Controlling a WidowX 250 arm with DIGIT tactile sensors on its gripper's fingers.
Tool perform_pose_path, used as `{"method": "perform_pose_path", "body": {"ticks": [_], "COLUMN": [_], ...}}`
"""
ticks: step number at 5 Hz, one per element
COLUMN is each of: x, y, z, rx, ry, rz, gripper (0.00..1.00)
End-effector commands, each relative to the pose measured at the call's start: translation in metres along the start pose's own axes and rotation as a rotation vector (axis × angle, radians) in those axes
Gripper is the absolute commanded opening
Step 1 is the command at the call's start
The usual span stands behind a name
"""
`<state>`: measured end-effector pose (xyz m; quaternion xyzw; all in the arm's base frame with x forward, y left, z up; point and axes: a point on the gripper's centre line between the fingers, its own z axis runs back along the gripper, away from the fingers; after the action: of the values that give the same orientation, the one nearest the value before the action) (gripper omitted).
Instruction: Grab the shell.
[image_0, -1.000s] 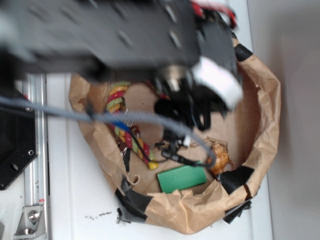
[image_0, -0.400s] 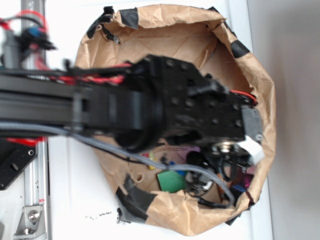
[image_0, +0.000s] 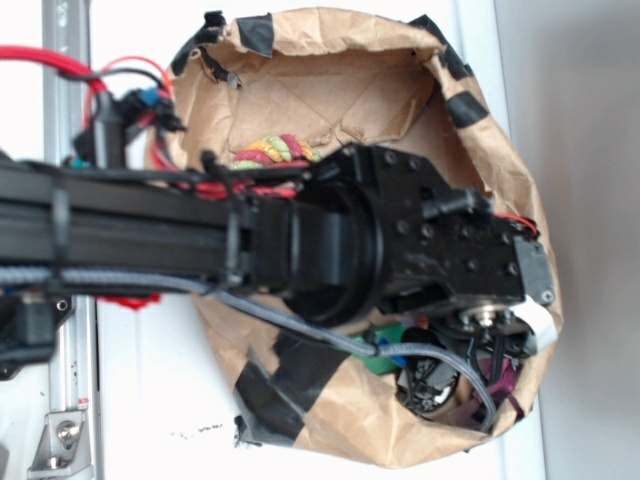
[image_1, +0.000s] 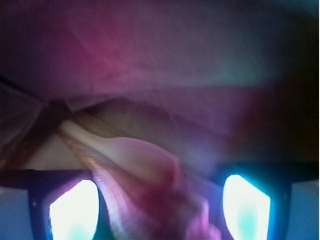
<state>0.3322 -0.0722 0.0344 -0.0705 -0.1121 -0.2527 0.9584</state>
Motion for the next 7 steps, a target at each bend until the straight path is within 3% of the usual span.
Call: {"method": "perform_pose_path", "body": {"ticks": [1, 2, 3, 4, 5, 6, 7], "x": [0.011, -0.016, -0.027, -0.026, -0.021, -0.020, -0.026], "y": [-0.013, -0.012, 0.005, 0.019, 0.018, 0.020, 0.024], "z": [0.030, 0.087, 0.142, 0.156, 0.165, 0.166, 0.172], "rx": [0.135, 0.285, 0.339, 0.321, 0.295, 0.274, 0.266], "ry": [-0.073, -0.168, -0.150, -0.009, 0.050, 0.074, 0.060], "rz": [-0.068, -0.055, 0.105, 0.308, 0.412, 0.473, 0.515], "gripper": [0.00, 0.00, 0.00, 0.00, 0.00, 0.00, 0.00]}}
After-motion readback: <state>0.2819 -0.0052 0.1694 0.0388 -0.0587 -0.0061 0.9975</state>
